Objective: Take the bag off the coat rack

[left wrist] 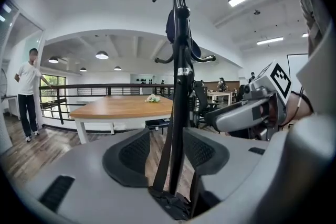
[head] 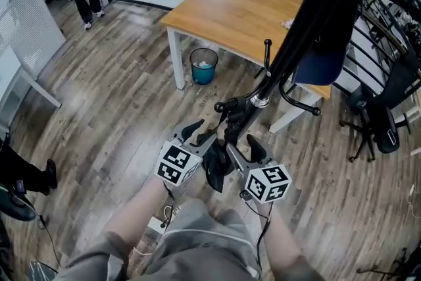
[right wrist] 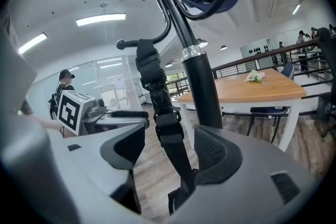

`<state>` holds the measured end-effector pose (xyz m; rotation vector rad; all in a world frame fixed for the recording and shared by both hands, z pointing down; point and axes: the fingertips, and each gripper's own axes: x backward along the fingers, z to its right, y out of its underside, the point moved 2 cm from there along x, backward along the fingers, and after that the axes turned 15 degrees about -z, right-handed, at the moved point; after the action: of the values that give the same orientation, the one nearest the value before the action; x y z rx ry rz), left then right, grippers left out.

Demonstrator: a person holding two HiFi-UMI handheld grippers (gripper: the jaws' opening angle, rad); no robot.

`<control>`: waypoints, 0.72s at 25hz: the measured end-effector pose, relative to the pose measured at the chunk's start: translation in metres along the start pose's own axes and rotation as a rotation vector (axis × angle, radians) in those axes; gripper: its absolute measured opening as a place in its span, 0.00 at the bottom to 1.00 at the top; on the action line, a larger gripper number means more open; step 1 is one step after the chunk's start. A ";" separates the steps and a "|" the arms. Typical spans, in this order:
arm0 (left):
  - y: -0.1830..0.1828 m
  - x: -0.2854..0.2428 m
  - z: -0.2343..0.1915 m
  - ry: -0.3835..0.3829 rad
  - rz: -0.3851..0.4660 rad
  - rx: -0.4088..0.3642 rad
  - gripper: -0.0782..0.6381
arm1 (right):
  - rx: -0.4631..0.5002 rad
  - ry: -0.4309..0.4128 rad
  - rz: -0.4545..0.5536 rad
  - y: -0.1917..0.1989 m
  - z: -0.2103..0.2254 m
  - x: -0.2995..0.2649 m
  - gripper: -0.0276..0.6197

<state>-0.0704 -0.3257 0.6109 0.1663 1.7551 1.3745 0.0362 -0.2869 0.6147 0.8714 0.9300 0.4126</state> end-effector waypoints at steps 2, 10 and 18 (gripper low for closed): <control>0.006 -0.012 -0.001 0.007 -0.001 0.014 0.40 | -0.010 -0.017 -0.015 0.011 0.004 -0.012 0.49; 0.023 -0.053 -0.001 0.031 -0.036 0.023 0.40 | -0.055 -0.044 -0.044 0.040 0.022 -0.052 0.49; 0.020 -0.069 0.002 0.025 0.004 0.033 0.18 | -0.012 -0.111 -0.039 0.040 0.022 -0.063 0.25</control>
<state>-0.0348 -0.3569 0.6651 0.1714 1.8001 1.3567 0.0214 -0.3147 0.6860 0.8559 0.8404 0.3330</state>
